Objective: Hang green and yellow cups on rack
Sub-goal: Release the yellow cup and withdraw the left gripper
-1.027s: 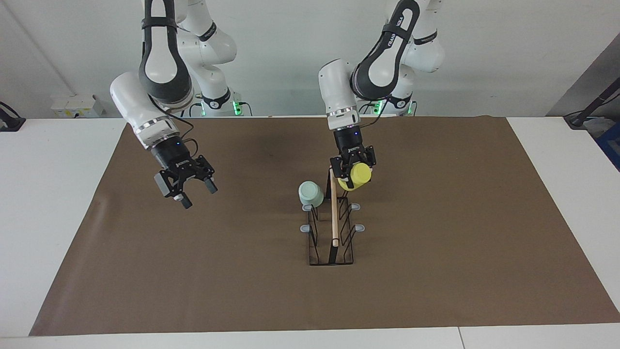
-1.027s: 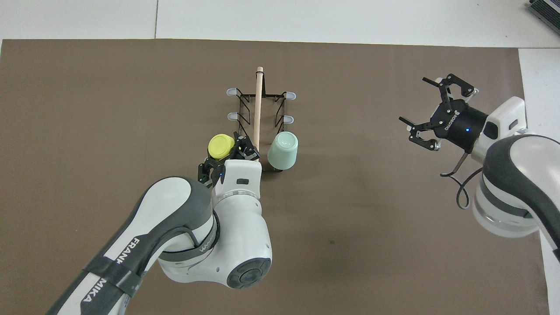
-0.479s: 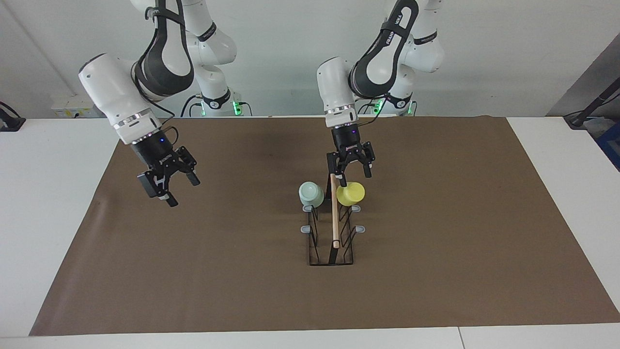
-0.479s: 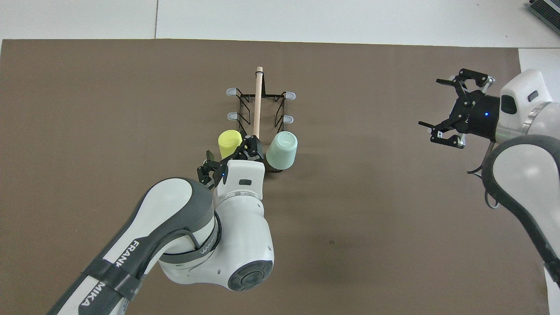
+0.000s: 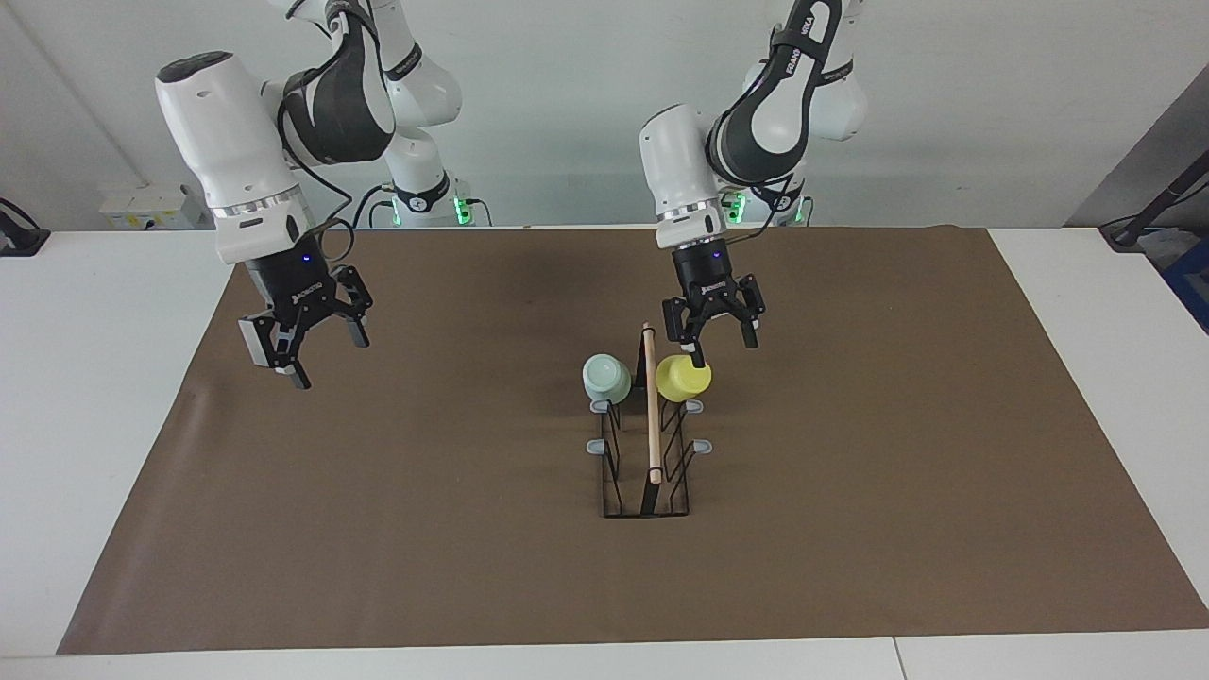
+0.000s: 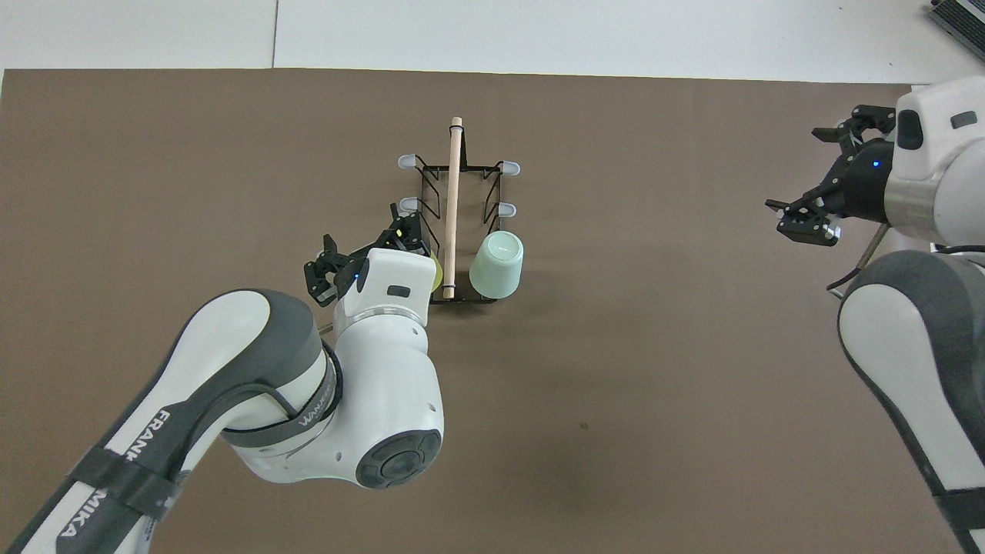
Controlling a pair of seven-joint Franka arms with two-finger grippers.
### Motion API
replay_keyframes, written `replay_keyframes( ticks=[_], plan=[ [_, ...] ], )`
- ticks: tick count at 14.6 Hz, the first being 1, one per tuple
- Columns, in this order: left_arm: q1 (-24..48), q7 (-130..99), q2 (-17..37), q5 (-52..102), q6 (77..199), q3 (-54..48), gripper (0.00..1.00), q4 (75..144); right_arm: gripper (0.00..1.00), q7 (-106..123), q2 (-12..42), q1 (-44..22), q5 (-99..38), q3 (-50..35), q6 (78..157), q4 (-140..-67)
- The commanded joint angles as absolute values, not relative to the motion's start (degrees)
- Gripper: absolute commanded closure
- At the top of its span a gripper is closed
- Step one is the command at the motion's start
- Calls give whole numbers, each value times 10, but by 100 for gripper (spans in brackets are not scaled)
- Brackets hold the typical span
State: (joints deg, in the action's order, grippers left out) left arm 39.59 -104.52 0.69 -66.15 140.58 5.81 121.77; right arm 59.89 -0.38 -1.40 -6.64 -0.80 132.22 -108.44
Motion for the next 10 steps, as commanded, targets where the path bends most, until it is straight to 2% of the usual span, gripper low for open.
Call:
replay_keyframes(
  ticks=[1, 6, 10],
  plan=[
    [373, -1003, -11, -655, 1436, 58, 0, 1226, 0, 468, -8, -13, -2, -13, 1252, -1057],
    [284, -920, -7, -628, 1524, 55, 0, 1205, 0, 190, -8, -28, 81, -14, 1079, -1002],
    [232, -726, 9, -490, 1539, 55, 0, 1161, 0, 36, -7, -17, 69, -4, 954, -940]
  ],
)
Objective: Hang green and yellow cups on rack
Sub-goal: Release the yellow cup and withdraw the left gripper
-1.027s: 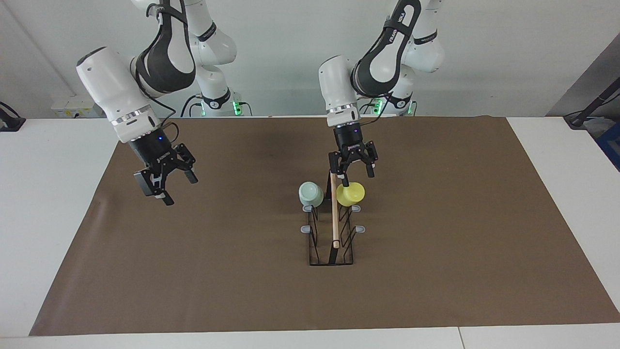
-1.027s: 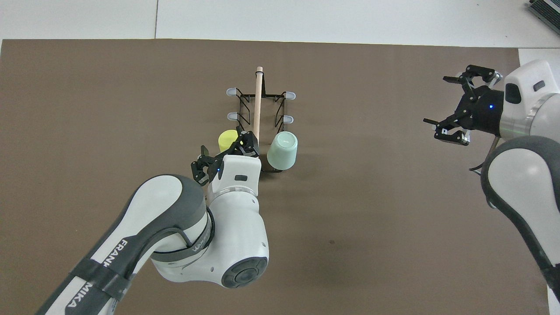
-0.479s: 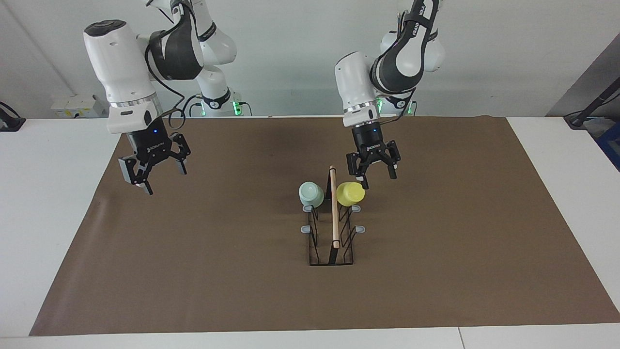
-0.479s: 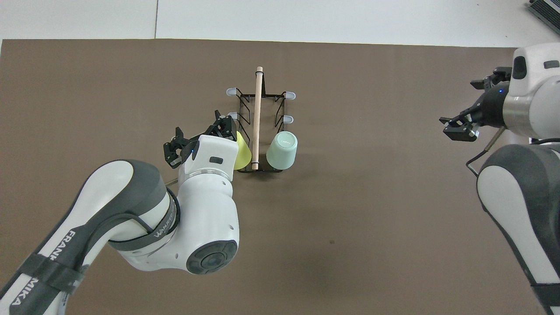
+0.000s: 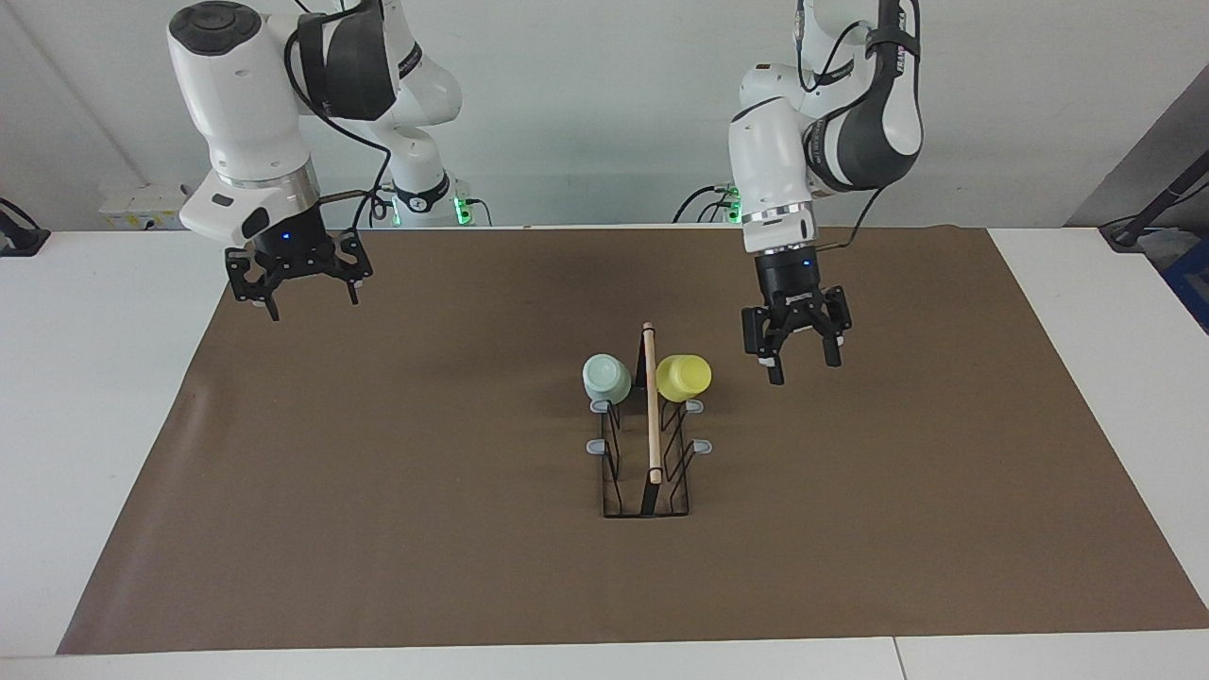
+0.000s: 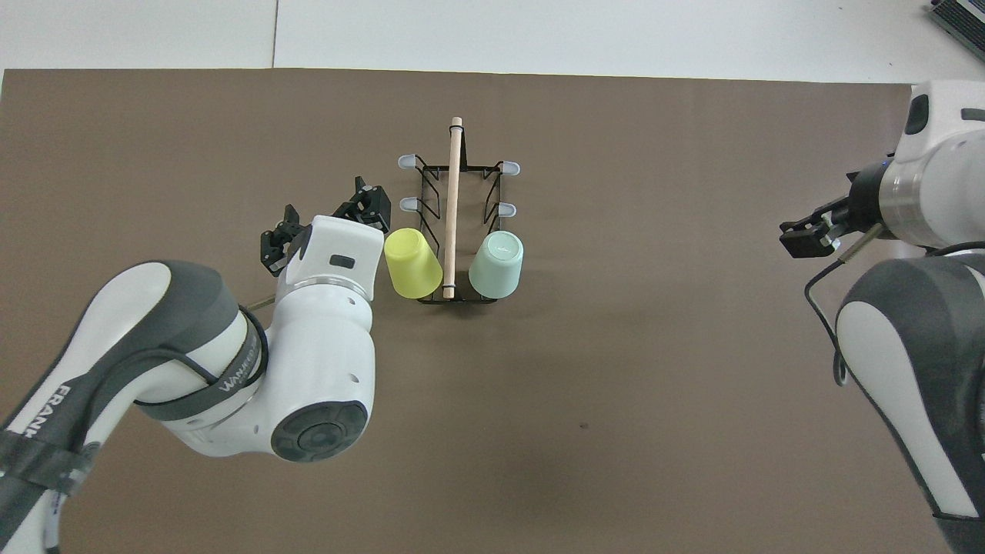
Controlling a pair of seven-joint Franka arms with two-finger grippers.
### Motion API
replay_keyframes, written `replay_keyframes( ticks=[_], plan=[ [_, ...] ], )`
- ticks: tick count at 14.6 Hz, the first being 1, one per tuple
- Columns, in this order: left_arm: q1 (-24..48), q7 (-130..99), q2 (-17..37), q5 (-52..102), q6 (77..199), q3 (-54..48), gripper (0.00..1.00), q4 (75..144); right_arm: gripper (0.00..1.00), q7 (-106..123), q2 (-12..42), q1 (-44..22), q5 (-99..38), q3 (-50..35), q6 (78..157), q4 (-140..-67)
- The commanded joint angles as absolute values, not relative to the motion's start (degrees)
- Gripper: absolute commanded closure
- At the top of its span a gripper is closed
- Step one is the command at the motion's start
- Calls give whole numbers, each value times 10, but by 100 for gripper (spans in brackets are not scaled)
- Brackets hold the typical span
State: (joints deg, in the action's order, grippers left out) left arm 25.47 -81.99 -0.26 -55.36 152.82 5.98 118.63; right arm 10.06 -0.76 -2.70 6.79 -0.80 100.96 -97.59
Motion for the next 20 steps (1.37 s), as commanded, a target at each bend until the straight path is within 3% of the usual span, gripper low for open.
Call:
replay_keyframes(
  ticks=[1, 5, 10, 13, 20],
  plan=[
    [224, -660, 13, -441, 1534, 57, 0, 1143, 0, 10, -8, -14, 63, -3, 926, -929],
    [198, -412, 21, -254, 1467, 55, 0, 1093, 0, -25, -9, 31, 5, -4, 819, -869],
    [136, -48, 30, 24, 1271, 59, 0, 981, 0, -19, -34, 47, 7, -3, 824, -910],
    [92, 60, 15, 48, 1167, 59, 0, 966, 0, 11, -54, 54, 25, -2, 839, -952],
    [42, 123, -55, 44, 974, 59, 0, 991, 0, 7, -28, 47, 33, -8, 826, -921]
  ],
)
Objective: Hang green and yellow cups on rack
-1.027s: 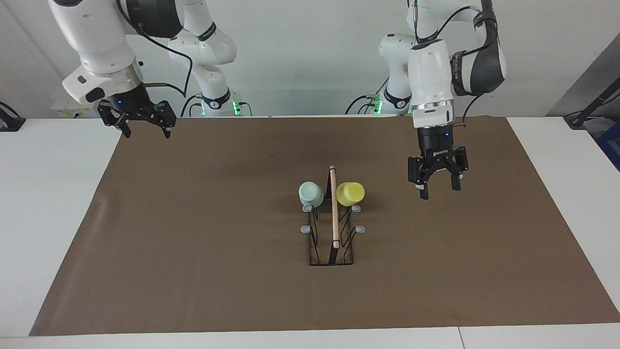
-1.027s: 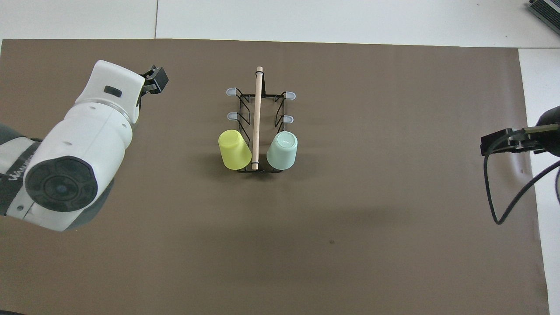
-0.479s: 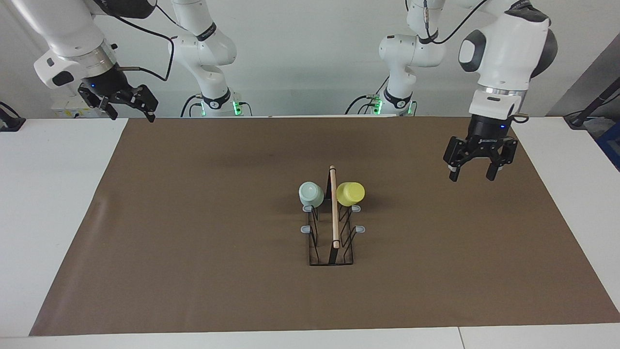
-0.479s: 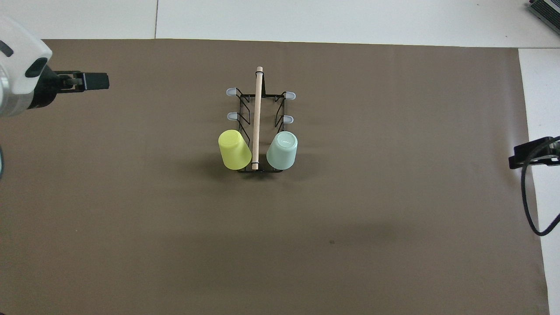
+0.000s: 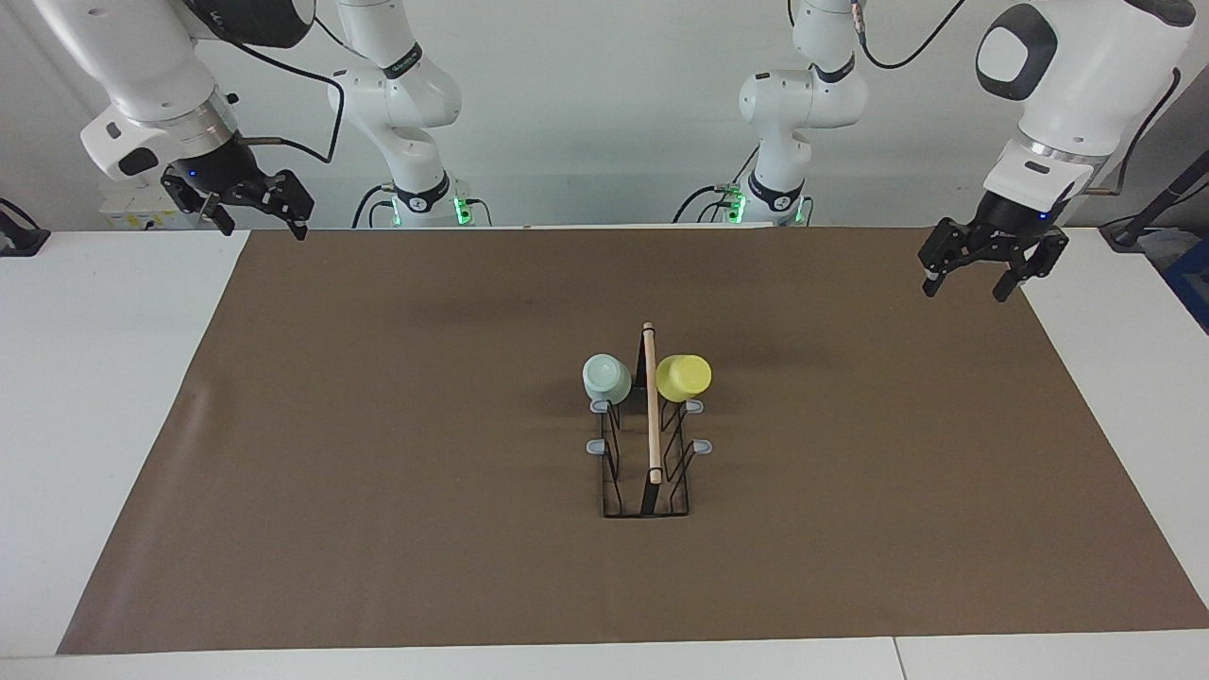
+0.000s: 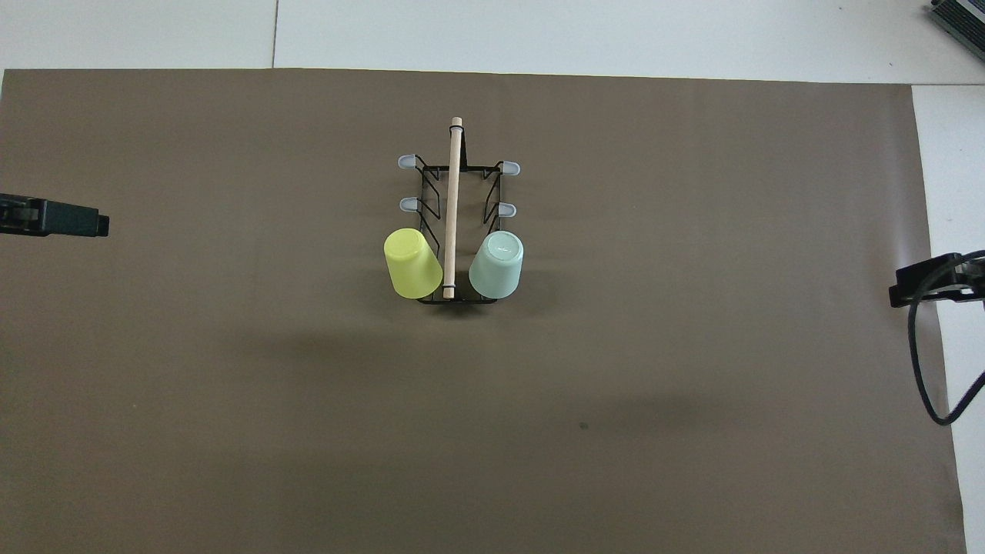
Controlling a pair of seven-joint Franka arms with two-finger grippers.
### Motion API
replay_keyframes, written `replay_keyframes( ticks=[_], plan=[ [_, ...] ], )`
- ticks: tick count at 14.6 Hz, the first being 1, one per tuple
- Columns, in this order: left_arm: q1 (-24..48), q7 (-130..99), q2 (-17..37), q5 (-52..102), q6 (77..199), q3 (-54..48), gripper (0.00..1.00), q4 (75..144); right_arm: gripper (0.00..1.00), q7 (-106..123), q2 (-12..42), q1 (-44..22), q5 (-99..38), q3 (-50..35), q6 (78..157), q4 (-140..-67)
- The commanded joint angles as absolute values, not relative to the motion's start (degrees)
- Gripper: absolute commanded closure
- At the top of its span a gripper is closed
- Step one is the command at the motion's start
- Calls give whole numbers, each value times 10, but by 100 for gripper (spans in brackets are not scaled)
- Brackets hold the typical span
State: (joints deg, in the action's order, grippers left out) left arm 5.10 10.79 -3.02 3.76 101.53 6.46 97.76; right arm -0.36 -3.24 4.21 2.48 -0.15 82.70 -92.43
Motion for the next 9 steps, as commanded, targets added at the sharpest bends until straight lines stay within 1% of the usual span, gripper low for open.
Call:
replay_keyframes(
  ticks=[1, 3, 5, 7, 9],
  plan=[
    [41, 123, -57, 42, 956, 58, 0, 987, 0, 6, -29, 47, 31, -9, 826, -925],
    [40, 121, -57, 42, 926, 58, 0, 973, 0, 11, -33, 50, 19, -10, 829, -928],
    [39, 122, -46, 42, 904, 59, 0, 937, 0, 12, -42, 47, 16, -11, 828, -927],
    [40, 122, -34, 42, 892, 59, 0, 915, 0, 12, -47, 47, 16, -10, 829, -926],
    [40, 122, -32, 41, 890, 59, 0, 911, 0, 12, -56, 53, 16, -9, 828, -926]
  ],
)
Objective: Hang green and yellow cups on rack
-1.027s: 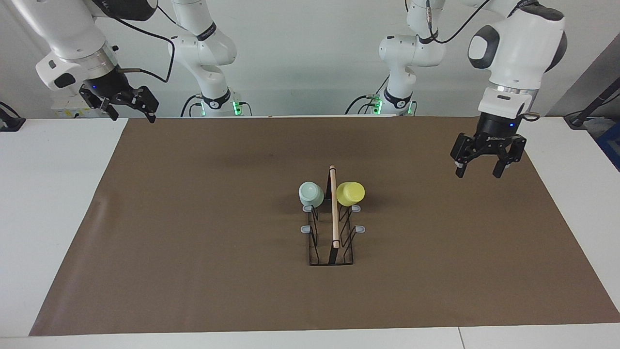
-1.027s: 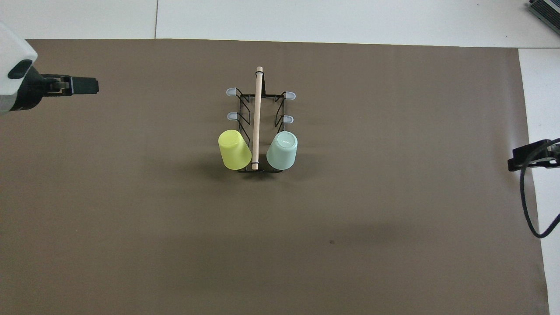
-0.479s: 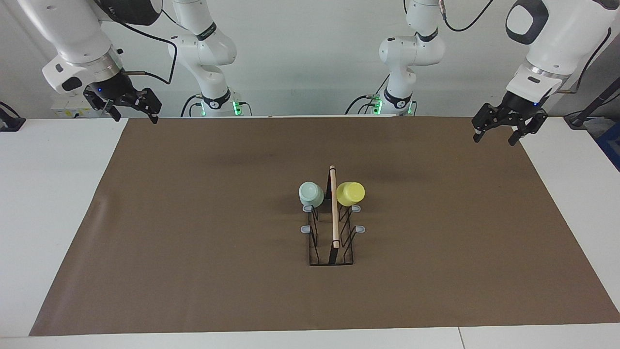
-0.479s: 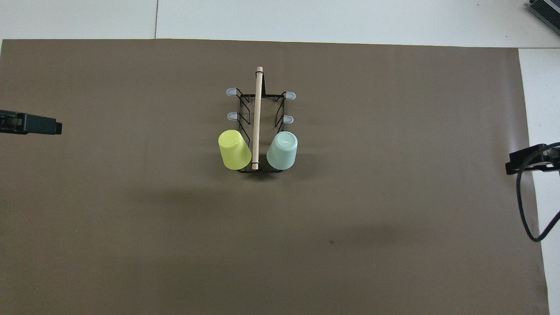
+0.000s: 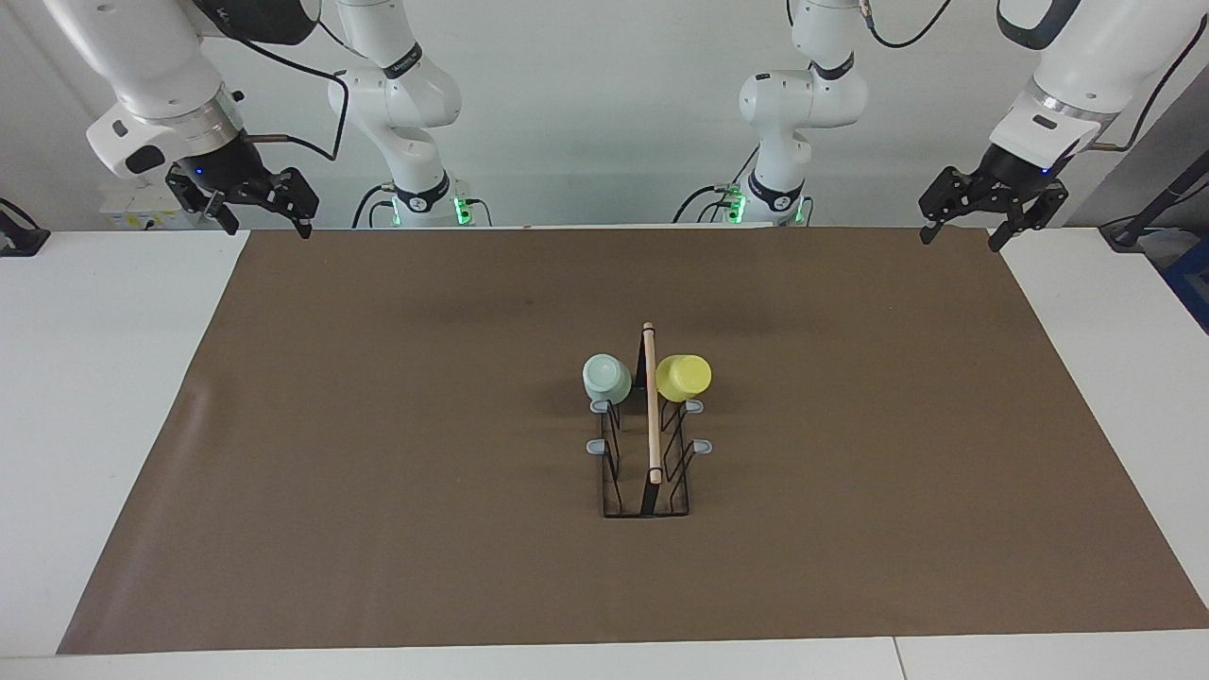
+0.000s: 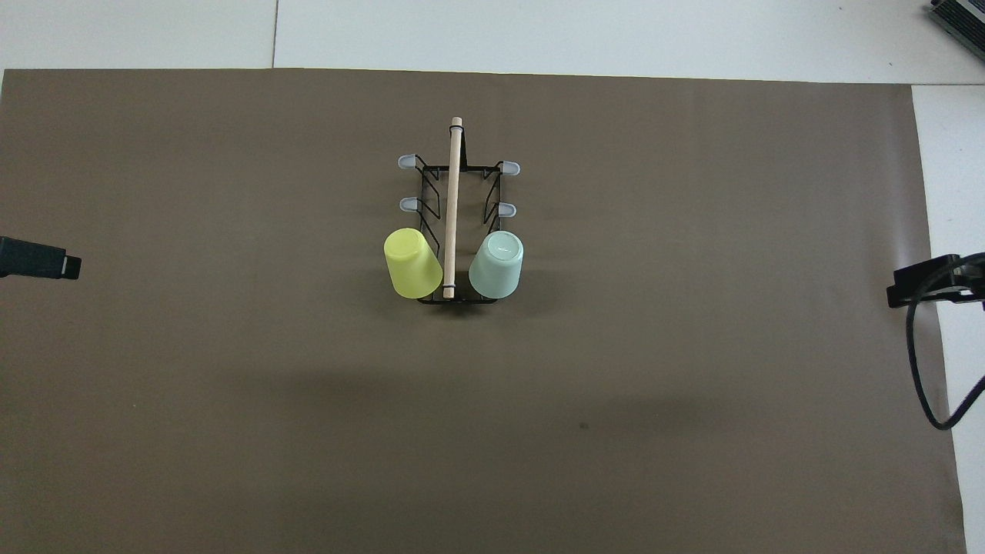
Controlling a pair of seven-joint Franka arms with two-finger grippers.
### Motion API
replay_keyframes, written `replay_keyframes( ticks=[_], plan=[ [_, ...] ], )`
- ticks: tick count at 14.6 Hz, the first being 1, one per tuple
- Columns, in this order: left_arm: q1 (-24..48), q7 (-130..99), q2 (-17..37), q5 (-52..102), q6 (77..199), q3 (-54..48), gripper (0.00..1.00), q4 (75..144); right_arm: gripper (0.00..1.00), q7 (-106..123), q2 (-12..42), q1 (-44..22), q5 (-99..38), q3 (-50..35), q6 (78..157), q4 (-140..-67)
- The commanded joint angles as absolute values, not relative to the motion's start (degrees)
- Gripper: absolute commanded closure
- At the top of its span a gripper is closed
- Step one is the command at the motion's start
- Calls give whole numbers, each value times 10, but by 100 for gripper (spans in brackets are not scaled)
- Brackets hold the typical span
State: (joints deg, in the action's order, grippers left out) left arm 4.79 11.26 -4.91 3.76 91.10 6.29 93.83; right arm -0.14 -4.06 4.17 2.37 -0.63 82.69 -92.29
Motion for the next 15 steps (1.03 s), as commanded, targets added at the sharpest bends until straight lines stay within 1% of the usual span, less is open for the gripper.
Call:
replay_keyframes(
  ticks=[1, 5, 8, 10, 12, 15],
  plan=[
    [40, 122, -30, 42, 887, 59, 0, 910, 0, 12, -62, 53, 16, -7, 828, -926],
    [40, 118, -15, 41, 860, 58, 0, 874, 0, 12, -95, 52, 16, -7, 825, -926],
    [50, 110, -16, 41, 861, 57, 0, 876, 0, 14, -105, 45, 8, -11, 816, -932],
    [47, 110, -14, 40, 864, 57, 0, 877, 0, 12, -93, 47, 1, -10, 820, -933],
    [49, 110, -15, 23, 862, 53, 0, 875, 0, 11, -70, 48, 6, -9, 823, -916],
    [36, 111, -18, 10, 856, 23, 0, 876, 0, 9, -15, 48, 8, -9, 822, -869]
  ],
)
